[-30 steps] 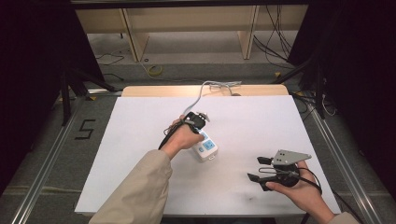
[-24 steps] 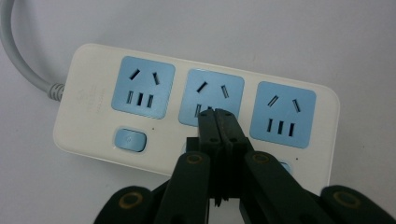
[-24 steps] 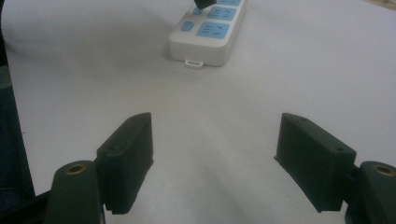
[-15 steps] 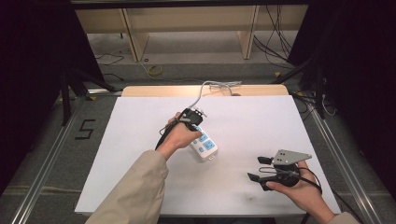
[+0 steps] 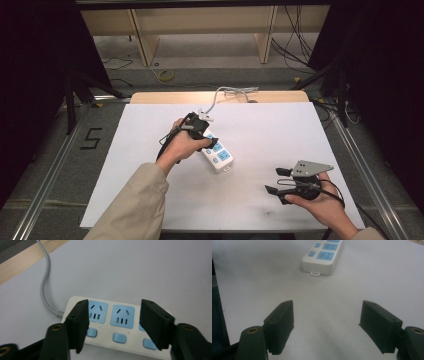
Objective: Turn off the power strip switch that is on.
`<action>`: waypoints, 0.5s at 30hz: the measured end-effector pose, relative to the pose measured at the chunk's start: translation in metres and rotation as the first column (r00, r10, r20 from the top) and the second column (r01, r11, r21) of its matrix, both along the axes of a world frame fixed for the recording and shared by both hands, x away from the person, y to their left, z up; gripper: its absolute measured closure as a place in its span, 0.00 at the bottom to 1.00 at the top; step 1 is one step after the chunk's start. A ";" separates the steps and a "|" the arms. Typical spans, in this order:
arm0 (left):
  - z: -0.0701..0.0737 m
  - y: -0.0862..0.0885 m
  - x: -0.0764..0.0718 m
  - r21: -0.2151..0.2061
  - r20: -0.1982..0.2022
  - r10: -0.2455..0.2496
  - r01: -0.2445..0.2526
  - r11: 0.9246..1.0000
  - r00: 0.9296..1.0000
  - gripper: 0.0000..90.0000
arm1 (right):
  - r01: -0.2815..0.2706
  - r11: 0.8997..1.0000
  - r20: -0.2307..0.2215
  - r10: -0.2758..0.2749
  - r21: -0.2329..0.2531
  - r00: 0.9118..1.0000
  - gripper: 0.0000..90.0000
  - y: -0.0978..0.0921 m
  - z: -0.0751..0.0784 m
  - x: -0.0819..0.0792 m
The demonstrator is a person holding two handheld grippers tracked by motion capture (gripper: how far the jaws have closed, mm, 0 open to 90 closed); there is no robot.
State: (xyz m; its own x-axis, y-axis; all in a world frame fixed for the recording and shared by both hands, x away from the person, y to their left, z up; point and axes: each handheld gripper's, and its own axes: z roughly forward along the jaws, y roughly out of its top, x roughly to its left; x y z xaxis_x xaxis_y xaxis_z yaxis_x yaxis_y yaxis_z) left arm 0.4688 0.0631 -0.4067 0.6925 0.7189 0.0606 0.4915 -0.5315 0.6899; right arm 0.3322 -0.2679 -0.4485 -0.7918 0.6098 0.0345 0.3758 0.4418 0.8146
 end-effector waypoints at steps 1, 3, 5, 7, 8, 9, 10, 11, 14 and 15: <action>0.000 0.002 -0.001 0.006 0.004 0.003 -0.003 1.000 1.000 0.38 | 0.000 1.000 -0.002 0.000 0.000 1.000 0.31 0.000 0.000 0.000; 0.000 0.007 -0.003 0.013 0.001 0.004 -0.004 1.000 1.000 0.33 | -0.001 1.000 0.001 0.001 0.000 1.000 0.31 0.000 0.000 0.000; -0.001 0.012 -0.005 -0.006 -0.014 0.019 -0.019 1.000 1.000 0.30 | 0.000 1.000 -0.003 0.000 -0.001 1.000 0.31 0.000 0.000 0.000; 0.000 0.017 -0.006 -0.019 -0.015 0.018 -0.019 1.000 1.000 0.27 | 0.000 1.000 -0.004 0.000 -0.001 1.000 0.31 0.000 0.000 0.000; 0.000 0.019 -0.007 -0.025 -0.011 0.014 -0.014 1.000 1.000 0.27 | 0.000 1.000 -0.004 0.000 -0.001 1.000 0.31 0.001 0.000 0.000; 0.000 0.021 -0.009 -0.029 -0.008 0.009 -0.009 1.000 1.000 0.26 | 0.000 1.000 -0.004 0.000 -0.001 1.000 0.31 0.001 0.000 0.000; 0.000 0.023 -0.010 -0.039 -0.005 0.003 -0.003 0.999 1.000 0.25 | 0.000 1.000 -0.005 0.000 -0.001 1.000 0.31 0.001 0.000 0.000; 0.000 0.024 -0.012 -0.049 -0.001 -0.001 0.001 0.999 1.000 0.24 | 0.001 1.000 -0.004 -0.001 0.001 1.000 0.31 0.001 0.000 0.000; 0.001 0.030 -0.017 -0.075 0.016 -0.008 0.009 0.997 1.000 0.24 | 0.001 1.000 -0.004 -0.001 -0.002 1.000 0.31 0.001 0.000 0.000; 0.001 0.031 -0.019 -0.079 0.023 -0.008 0.010 0.997 1.000 0.24 | 0.001 1.000 -0.004 -0.001 -0.002 1.000 0.31 0.000 0.000 0.000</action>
State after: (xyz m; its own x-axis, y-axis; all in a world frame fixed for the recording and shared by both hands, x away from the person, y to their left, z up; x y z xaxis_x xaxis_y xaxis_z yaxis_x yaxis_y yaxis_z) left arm 0.4499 0.0944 -0.4054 0.6978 0.7160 0.0195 0.4711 -0.4793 0.7405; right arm 0.3321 -0.2675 -0.4487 -0.7910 0.6107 0.0367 0.3798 0.4431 0.8121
